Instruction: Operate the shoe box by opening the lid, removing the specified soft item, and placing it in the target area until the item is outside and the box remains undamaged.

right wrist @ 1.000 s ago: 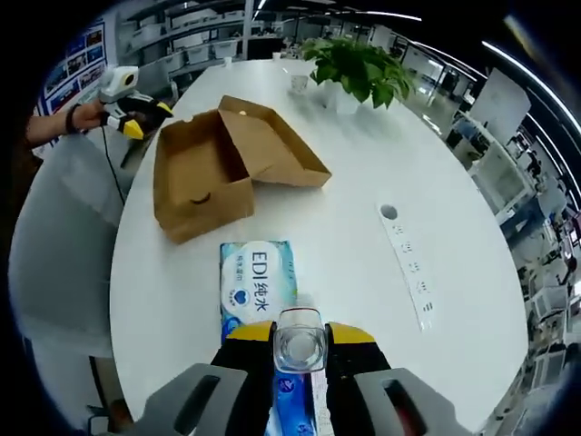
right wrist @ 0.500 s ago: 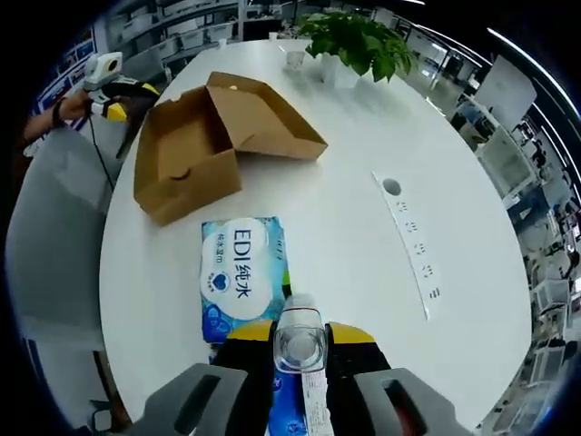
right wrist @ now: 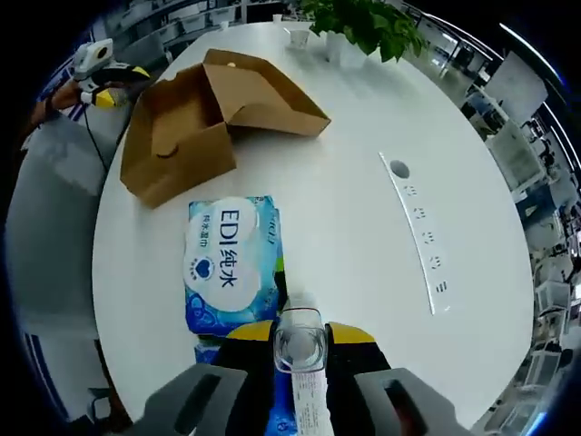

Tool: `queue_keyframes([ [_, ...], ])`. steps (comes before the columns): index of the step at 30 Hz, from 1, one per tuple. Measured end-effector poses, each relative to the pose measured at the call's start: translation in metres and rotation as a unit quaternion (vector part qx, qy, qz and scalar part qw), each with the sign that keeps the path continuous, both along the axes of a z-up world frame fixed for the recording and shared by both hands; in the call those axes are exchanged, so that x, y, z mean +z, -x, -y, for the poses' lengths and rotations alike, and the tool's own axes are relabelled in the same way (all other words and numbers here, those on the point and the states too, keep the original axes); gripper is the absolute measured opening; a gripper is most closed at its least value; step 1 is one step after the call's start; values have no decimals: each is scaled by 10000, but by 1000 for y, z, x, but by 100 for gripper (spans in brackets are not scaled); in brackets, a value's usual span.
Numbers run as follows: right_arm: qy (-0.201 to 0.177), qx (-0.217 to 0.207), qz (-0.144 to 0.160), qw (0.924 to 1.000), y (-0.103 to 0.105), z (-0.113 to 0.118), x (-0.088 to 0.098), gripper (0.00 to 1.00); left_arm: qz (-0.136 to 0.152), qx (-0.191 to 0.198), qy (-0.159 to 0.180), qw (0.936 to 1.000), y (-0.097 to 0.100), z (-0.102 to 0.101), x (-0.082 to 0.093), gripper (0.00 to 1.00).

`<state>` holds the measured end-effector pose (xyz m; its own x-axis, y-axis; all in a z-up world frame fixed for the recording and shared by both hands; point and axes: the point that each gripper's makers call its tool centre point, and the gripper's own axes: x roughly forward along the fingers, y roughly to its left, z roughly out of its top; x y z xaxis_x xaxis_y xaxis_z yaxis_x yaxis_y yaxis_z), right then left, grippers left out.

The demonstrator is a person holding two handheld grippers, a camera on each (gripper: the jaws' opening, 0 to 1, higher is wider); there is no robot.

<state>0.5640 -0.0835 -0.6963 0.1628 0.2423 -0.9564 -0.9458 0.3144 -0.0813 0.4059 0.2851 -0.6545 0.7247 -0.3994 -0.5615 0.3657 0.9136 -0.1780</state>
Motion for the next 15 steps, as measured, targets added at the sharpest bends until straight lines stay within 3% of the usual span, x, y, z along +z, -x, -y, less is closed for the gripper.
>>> queue_keyframes([
  [5, 277, 174, -44, 9995, 0, 4, -8, 16, -5, 33, 14, 10000, 0, -2, 0, 56],
  [15, 484, 411, -132, 9979, -2, 5, -11, 16, -23, 20, 20, 10000, -1, -2, -1, 56],
])
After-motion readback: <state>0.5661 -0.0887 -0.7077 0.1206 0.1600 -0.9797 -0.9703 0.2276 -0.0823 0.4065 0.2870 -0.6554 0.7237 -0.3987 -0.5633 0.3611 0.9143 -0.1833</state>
